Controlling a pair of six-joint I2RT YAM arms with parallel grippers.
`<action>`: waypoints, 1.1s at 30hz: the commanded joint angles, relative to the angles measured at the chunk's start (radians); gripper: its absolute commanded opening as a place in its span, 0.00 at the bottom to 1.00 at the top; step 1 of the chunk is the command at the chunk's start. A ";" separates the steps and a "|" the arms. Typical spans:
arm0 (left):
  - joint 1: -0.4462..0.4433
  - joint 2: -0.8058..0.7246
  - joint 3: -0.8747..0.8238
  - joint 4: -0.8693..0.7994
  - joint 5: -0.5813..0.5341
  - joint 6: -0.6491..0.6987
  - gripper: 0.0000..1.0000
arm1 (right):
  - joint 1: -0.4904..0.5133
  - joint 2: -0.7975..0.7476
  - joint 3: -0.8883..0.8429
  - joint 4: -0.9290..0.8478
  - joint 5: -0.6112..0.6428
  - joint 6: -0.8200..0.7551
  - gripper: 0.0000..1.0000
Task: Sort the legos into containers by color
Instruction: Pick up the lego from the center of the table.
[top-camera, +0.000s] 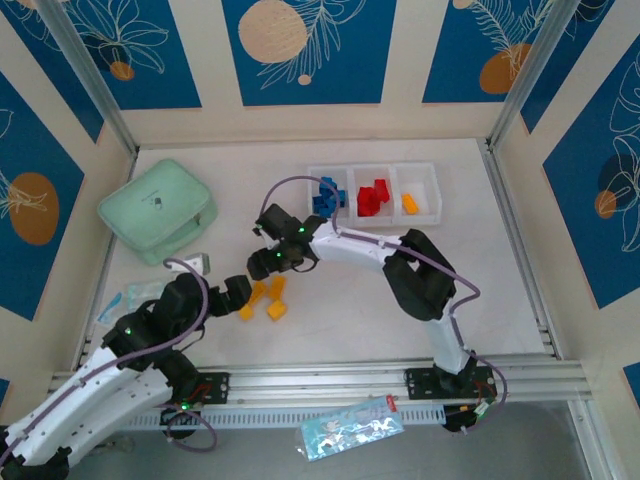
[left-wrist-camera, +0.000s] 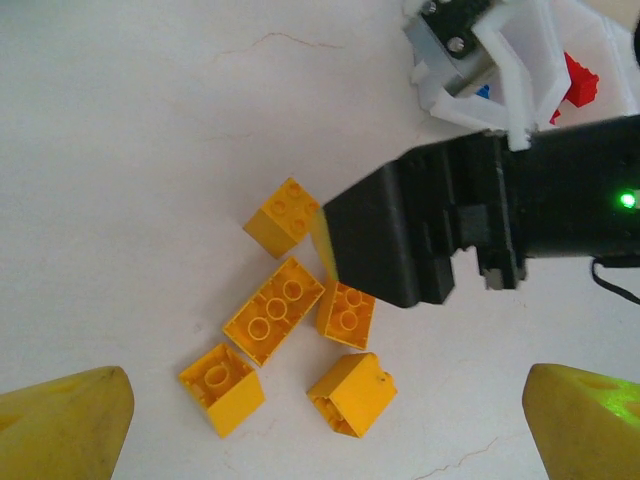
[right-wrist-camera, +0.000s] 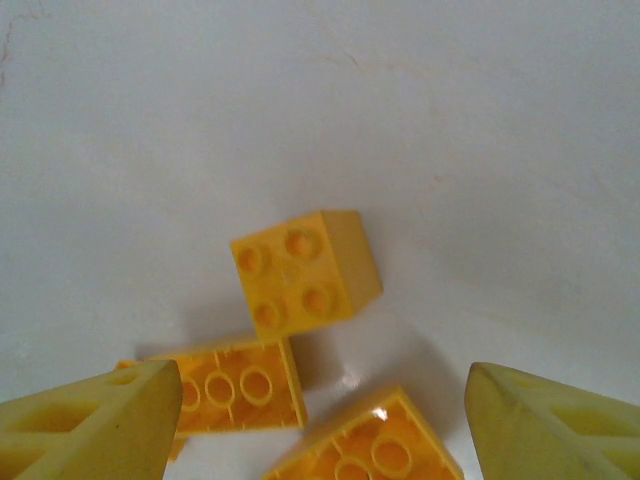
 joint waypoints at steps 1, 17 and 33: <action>0.011 -0.017 0.002 -0.046 -0.027 -0.024 0.99 | 0.010 0.071 0.081 -0.066 0.024 -0.061 0.75; 0.011 -0.005 -0.005 -0.025 -0.029 -0.025 0.99 | 0.012 0.219 0.287 -0.178 0.092 -0.136 0.49; 0.013 0.082 0.043 0.036 0.029 0.030 0.99 | -0.044 -0.050 0.110 -0.185 0.108 -0.069 0.31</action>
